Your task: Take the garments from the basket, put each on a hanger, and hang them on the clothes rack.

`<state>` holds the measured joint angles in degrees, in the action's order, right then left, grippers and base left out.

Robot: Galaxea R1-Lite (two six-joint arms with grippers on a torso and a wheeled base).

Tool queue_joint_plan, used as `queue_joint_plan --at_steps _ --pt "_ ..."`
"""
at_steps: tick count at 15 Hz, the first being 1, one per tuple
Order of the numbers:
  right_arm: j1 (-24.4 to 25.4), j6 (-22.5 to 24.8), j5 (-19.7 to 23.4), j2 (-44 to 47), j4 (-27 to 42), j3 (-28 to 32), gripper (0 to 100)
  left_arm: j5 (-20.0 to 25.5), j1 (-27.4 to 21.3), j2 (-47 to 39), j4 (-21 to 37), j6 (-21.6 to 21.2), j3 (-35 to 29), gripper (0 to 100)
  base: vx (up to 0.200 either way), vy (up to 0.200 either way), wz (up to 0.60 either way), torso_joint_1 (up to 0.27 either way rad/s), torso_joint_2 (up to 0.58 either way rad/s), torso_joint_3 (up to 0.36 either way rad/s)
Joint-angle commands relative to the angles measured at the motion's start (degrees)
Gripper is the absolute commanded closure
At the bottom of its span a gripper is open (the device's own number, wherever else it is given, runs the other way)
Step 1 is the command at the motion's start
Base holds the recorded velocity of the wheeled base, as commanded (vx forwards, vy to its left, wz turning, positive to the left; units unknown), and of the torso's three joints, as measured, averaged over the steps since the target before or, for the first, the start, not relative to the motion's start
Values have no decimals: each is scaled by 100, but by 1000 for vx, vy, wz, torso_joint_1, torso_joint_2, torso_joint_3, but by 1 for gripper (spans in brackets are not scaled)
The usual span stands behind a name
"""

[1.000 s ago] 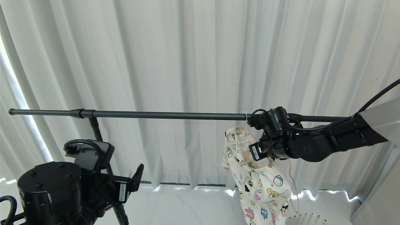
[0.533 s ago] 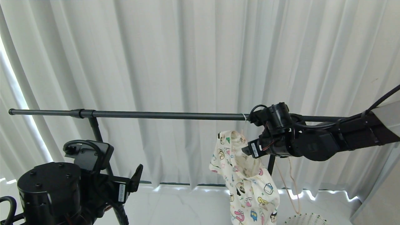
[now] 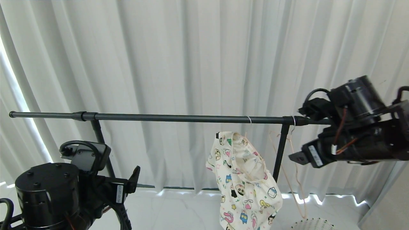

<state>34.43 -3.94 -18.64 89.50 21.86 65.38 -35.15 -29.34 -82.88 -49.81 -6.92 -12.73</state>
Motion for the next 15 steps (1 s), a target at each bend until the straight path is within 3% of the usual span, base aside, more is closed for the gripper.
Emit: queue_joint_plan --at_steps 1,4,10,12,15 --pt "-656 192 -377 -1339 328 -860 0 -1 333 18 -2 -160 -98 0 0 0 0 0 0 0" --pt "-1193 359 -412 -1647 302 -1449 0 -1 456 35 -2 -336 -257 0 -200 0 0 2 5 1" --pt "-1650 341 -509 -1735 275 -1686 0 -1 456 132 -2 -468 -248 0 -200 0 0 2 2 2" --pt "-1650 359 -544 -1866 275 -1818 0 -1 456 211 -2 -512 -248 0 0 0 0 0 0 0" --pt "-1641 411 -922 -2007 275 -2011 0 -10 456 325 -2 -617 -257 0 0 0 0 0 0 0"
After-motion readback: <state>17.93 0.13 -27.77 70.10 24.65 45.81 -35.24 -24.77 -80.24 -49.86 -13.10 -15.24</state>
